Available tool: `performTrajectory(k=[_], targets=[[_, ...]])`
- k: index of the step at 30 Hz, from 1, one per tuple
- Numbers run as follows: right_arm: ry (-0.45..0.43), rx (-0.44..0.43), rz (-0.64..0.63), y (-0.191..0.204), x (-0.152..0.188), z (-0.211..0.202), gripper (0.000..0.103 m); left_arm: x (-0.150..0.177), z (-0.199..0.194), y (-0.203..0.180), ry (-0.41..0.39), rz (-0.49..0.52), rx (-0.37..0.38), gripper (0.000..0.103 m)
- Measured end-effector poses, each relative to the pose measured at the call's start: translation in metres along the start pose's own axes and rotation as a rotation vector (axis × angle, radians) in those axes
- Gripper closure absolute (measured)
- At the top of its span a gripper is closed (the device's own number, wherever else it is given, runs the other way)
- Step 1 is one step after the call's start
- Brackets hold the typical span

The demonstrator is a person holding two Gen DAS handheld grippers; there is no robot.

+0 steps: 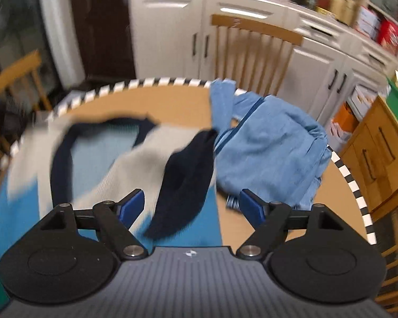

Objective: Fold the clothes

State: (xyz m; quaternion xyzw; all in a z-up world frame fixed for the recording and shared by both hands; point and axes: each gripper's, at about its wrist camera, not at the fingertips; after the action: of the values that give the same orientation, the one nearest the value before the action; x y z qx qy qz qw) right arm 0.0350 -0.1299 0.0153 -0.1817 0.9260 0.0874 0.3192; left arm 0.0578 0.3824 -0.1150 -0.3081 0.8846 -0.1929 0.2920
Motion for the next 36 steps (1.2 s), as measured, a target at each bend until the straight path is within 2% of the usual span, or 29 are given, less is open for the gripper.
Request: performTrajectory(k=[2, 4, 6, 7, 10, 11, 12, 15, 17, 19, 21, 25, 27, 28, 29, 30, 32, 34, 36], targets=[[0.038, -0.017, -0.030, 0.015, 0.014, 0.000, 0.023, -0.011, -0.007, -0.001, -0.086, -0.005, -0.040, 0.097], [0.095, -0.073, -0.031, 0.031, 0.032, 0.005, 0.025, -0.016, 0.000, -0.009, -0.107, 0.075, -0.079, 0.094], [0.140, -0.129, -0.022, 0.047, 0.048, 0.012, 0.029, -0.013, 0.010, -0.017, -0.045, 0.143, -0.118, 0.080], [0.141, -0.149, 0.020, 0.050, 0.052, 0.015, 0.032, -0.009, 0.010, -0.019, -0.029, 0.160, -0.108, 0.078], [0.147, -0.222, 0.151, 0.055, 0.062, 0.025, 0.032, 0.014, -0.013, -0.027, -0.093, 0.254, -0.061, 0.065], [0.161, -0.226, 0.156, 0.058, 0.064, 0.029, 0.033, 0.024, -0.023, -0.031, -0.121, 0.295, -0.059, 0.056], [0.173, -0.223, 0.148, 0.061, 0.067, 0.031, 0.035, 0.031, -0.036, -0.035, -0.142, 0.326, -0.058, 0.051], [0.150, -0.166, -0.036, 0.075, 0.089, 0.010, 0.035, 0.060, -0.073, -0.039, -0.165, 0.403, -0.033, 0.043], [0.161, -0.204, -0.137, 0.080, 0.110, -0.006, 0.035, 0.077, -0.096, -0.042, -0.168, 0.461, -0.035, 0.037], [0.188, -0.254, -0.219, 0.089, 0.129, -0.013, 0.042, 0.102, -0.122, -0.040, -0.167, 0.520, -0.040, 0.031], [0.211, -0.297, -0.317, 0.107, 0.149, -0.012, 0.044, 0.124, -0.139, -0.042, -0.128, 0.552, -0.031, 0.031], [0.218, -0.209, -0.534, 0.145, 0.169, 0.005, 0.050, 0.173, -0.166, -0.036, -0.013, 0.556, -0.009, 0.031], [0.183, -0.185, -0.621, 0.158, 0.174, 0.007, 0.051, 0.198, -0.176, -0.034, 0.021, 0.608, -0.003, 0.031], [0.183, -0.181, -0.640, 0.162, 0.174, 0.008, 0.062, 0.207, -0.182, -0.032, 0.026, 0.640, -0.006, 0.030], [0.195, -0.180, -0.623, 0.163, 0.170, 0.009, 0.070, 0.216, -0.187, -0.031, 0.026, 0.673, -0.010, 0.030], [0.207, -0.183, -0.592, 0.163, 0.166, 0.011, 0.085, 0.222, -0.191, -0.030, 0.029, 0.689, -0.008, 0.030], [0.215, -0.193, -0.445, 0.153, 0.155, 0.013, 0.096, 0.232, -0.198, -0.028, 0.037, 0.709, 0.001, 0.028], [0.182, -0.192, -0.302, 0.143, 0.145, 0.003, 0.098, 0.237, -0.206, -0.024, 0.049, 0.706, 0.009, 0.027], [0.106, -0.221, -0.149, 0.125, 0.135, -0.022, 0.099, 0.243, -0.212, -0.018, 0.057, 0.709, 0.009, 0.027]])
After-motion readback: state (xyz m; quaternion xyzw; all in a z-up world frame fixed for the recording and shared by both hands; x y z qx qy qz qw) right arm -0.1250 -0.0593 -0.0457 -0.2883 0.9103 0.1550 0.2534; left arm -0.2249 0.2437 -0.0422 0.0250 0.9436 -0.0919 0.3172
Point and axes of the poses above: each gripper's, at about its wrist camera, not at the fingertips, and z roughly the way its jaws point, y to its left, x to its underside, and after that the axes turned 7 degrees about -x, right-handed
